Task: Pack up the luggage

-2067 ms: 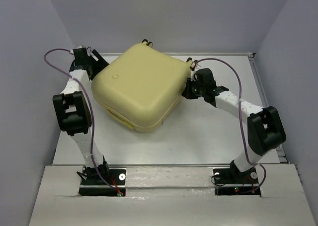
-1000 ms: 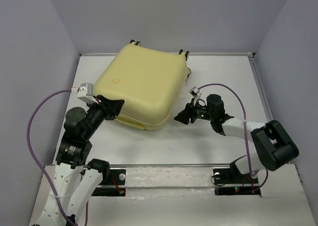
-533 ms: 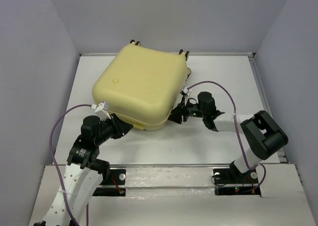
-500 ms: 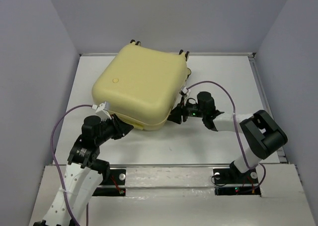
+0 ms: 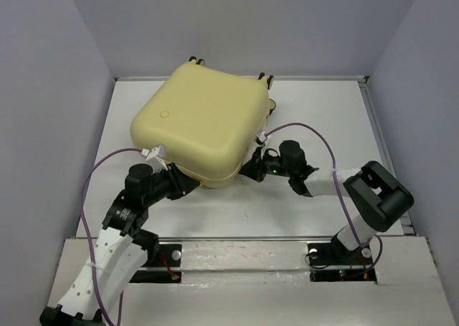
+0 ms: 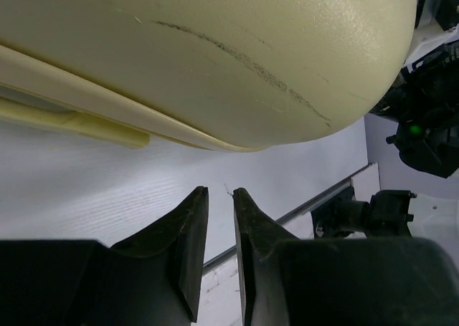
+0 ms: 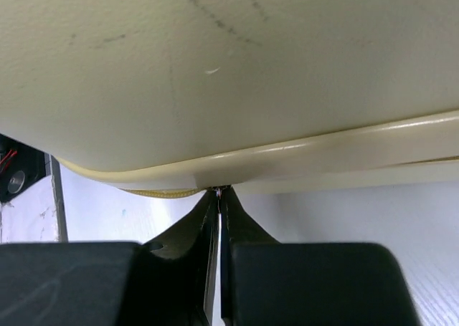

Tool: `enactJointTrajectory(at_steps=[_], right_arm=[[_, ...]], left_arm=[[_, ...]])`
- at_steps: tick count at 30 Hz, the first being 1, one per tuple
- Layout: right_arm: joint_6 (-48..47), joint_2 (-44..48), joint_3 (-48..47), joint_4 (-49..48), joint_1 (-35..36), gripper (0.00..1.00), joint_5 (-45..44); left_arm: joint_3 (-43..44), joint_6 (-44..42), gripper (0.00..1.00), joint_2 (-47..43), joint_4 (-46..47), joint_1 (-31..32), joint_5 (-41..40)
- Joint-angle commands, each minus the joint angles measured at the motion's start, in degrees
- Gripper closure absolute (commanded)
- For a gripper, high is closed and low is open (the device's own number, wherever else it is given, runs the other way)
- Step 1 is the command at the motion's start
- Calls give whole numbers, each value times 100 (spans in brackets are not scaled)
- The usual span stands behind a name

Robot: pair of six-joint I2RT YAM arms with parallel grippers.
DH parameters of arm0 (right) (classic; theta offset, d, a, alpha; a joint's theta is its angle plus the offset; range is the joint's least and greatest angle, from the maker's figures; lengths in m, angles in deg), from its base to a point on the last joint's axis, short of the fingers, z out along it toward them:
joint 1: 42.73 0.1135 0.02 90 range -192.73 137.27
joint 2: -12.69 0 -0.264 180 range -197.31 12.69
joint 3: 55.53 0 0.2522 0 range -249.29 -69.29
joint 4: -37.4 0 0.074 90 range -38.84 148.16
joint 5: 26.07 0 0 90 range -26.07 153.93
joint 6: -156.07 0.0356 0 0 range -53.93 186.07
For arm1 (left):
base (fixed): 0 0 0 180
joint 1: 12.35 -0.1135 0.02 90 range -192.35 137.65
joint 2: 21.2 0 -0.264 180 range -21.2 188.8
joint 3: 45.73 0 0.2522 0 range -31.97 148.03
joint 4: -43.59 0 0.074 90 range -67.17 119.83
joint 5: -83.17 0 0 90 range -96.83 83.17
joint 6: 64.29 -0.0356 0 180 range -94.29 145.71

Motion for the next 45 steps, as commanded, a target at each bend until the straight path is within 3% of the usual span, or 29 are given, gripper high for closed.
enactJointTrajectory(at_steps=[1,5,9,16,22,26,30,34,37,40,44,45], right_arm=[[49,417,154,-609,208,93,-551],[93,637,207,-39,489,93,-946],[190,866,251,830,893,93,-1605],[820,1349,620,2160,2615,93,-3046],[1543,1728,726,2030,3627,93,-3399],[1605,713,-219,1415,4101,93,-3354],[1569,86,-1049,1047,4261,93,-3995],[1806,-135,-743,-16,4313,93,-4837],[1912,-101,-585,-45,4313,93,-5025],[1921,704,46,208,4313,93,-5524],[2017,1769,873,991,3814,93,-5553],[2009,1963,997,1279,3360,93,-5431]], left_arm=[[-278,403,66,336,894,699,-278],[-306,650,57,898,1711,1333,-585],[1,685,54,1461,2451,1581,-955],[898,255,52,2498,2927,1599,-1623],[1390,219,52,3087,3339,1651,-1633],[1759,229,52,3466,3402,1993,-1702],[2180,10,52,3510,2946,2038,-1729],[2524,-246,52,3134,2356,2030,-1931],[2893,-404,49,3027,1847,2012,-2097],[2850,-510,47,2659,1495,1890,-2291],[2271,-388,46,2324,1476,1749,-2291],[1939,-335,46,2202,1590,1722,-2257]])
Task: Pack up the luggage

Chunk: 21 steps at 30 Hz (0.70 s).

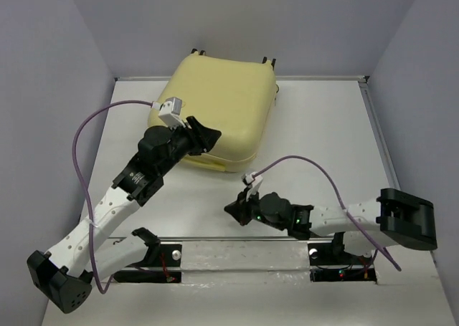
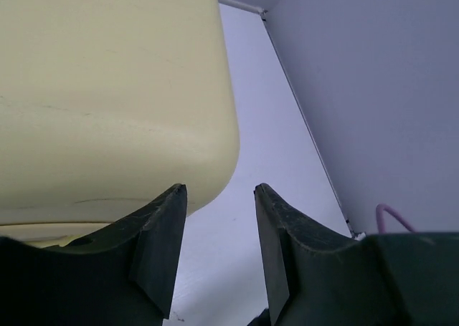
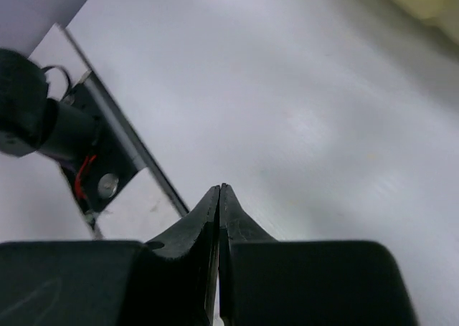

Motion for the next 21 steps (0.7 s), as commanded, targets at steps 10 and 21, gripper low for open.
enactJointTrajectory(at_steps=[10,21], right_arm=[[-957,1311,395,1392,-3152,38,1199],[-2293,782,-45,585,-3680,37,1866]], left_arm=[[-2117,492,34,-973,551,-167,-371],[-2399,572,34,-279,1447,-167,261]])
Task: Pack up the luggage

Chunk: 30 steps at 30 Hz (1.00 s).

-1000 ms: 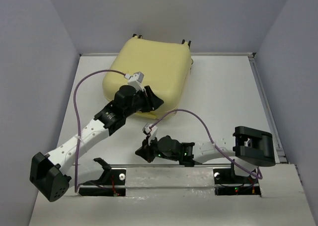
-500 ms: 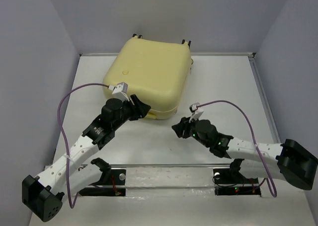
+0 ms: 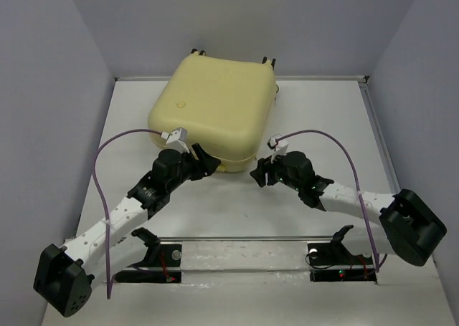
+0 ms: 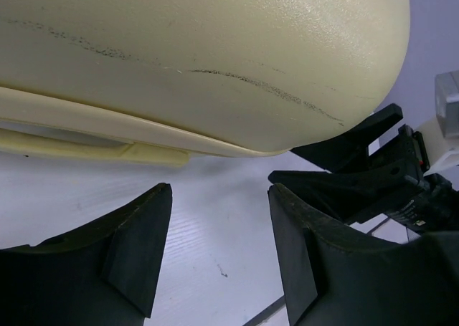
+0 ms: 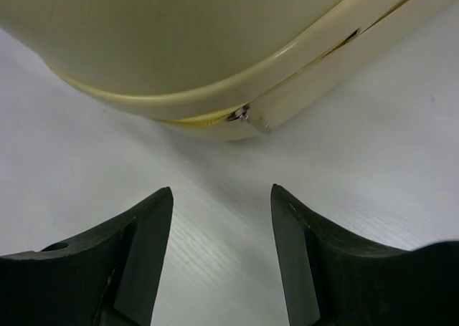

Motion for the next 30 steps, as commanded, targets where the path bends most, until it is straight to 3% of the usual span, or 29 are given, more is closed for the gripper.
enactJointTrajectory(at_steps=[1,5,8,17,21,23,24,26,30], right_arm=[[-665,-118,-273,-680,-338,37,339],[-1009,-496,-457,-970,-479,38,462],[-1106,-611,-362,-1740,-629,44,778],[-904,-936,-352,-2570,-682,60,1394],[-658,-1173,-414,-2745,-682,62,1631],[-579,-1200,-317,-3079,-682,71,1562],[-517,-1191,-221,-3245,-682,83,1501],[-464,-1147,-185,-3282,-682,93,1412],[-149,-937,-18,-3204,-682,93,1605]], left_arm=[[-100,29,34,202,770,-9,294],[-100,65,39,282,920,-9,374],[-100,73,41,291,999,-9,392],[67,3,42,624,1078,-9,427],[155,-6,42,756,1166,-9,470],[225,-14,43,844,1201,-9,514],[287,-41,43,870,1219,-9,532],[366,-67,43,958,1228,-9,532],[646,-102,44,1186,1395,-9,523]])
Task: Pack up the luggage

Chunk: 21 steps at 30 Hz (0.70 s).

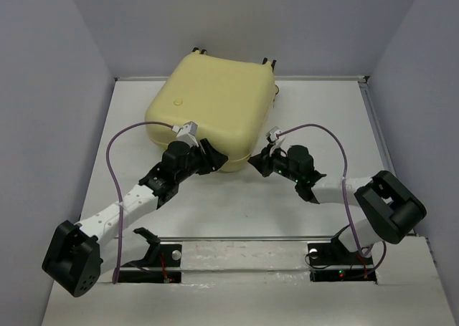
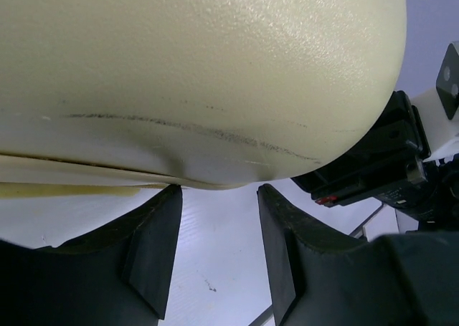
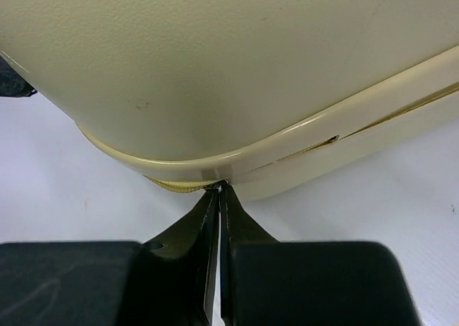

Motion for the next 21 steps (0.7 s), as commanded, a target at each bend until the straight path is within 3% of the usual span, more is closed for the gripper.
enactJointTrajectory(at_steps=[1,5,8,10,13,16,18,21], right_arm=[[438,329,193,-836,-11,93,239],[632,777,519,-363,760,93,144],[605,857,441,437,2052,93,-688],[946,892,493,431,2623,93,-841],[1317,805,424,237,2915,93,-1043],[1458,322,-295,491,2986,93,-1499],[1493,155,-613,614,2986,93,-2070],[1354,57,-973,508,2986,93,-2002]], left_arm=[[584,-161,44,216,520,-9,38],[1102,-249,47,699,556,-9,-137],[1507,-311,47,1041,547,-9,-190],[1708,-241,48,1227,582,-9,-95],[1849,-135,48,1342,644,87,29],[2069,-327,49,1412,503,394,-41],[2368,-487,51,1413,-179,465,-339],[2377,-539,51,1176,-374,456,-182]])
